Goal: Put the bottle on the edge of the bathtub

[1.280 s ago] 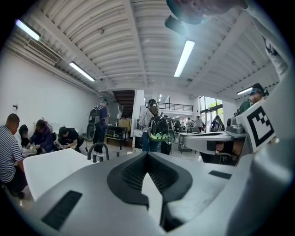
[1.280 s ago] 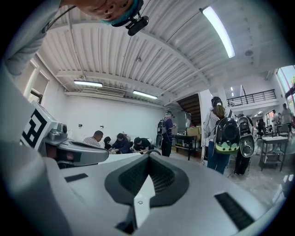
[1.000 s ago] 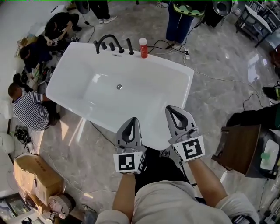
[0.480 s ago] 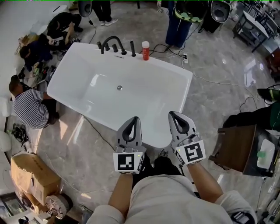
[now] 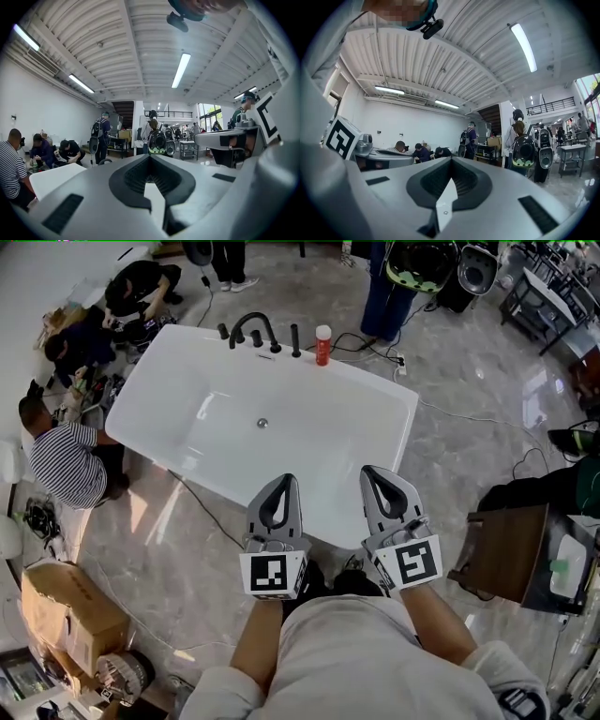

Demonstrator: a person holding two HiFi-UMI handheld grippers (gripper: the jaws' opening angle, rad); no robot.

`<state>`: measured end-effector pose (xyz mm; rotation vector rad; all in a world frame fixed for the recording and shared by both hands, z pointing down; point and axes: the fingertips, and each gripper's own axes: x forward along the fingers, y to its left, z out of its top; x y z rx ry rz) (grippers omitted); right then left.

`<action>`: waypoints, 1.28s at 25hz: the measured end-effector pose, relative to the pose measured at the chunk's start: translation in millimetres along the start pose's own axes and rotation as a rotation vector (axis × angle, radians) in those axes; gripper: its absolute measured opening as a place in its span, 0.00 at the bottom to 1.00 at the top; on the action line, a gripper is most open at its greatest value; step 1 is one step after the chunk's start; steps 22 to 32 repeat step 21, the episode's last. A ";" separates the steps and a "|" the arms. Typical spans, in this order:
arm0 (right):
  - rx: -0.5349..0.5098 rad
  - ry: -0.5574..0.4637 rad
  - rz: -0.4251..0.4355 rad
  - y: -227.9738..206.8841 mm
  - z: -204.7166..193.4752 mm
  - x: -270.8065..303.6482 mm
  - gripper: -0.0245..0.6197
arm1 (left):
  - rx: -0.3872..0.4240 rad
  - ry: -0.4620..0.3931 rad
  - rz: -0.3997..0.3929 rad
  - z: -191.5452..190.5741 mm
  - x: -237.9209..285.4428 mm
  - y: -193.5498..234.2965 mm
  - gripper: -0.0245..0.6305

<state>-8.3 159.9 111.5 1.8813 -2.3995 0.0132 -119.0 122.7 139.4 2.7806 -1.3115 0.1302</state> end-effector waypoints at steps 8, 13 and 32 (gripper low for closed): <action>-0.021 0.000 -0.001 6.2 7.0 2.5 0.05 | 0.009 -0.028 -0.016 9.0 -2.3 -1.4 0.05; -0.022 0.009 -0.020 -0.8 5.5 -5.4 0.05 | 0.008 -0.026 -0.029 9.7 2.2 -13.6 0.05; -0.023 0.020 -0.021 -8.9 -0.4 -9.2 0.05 | 0.005 -0.020 -0.038 7.0 4.7 -19.8 0.05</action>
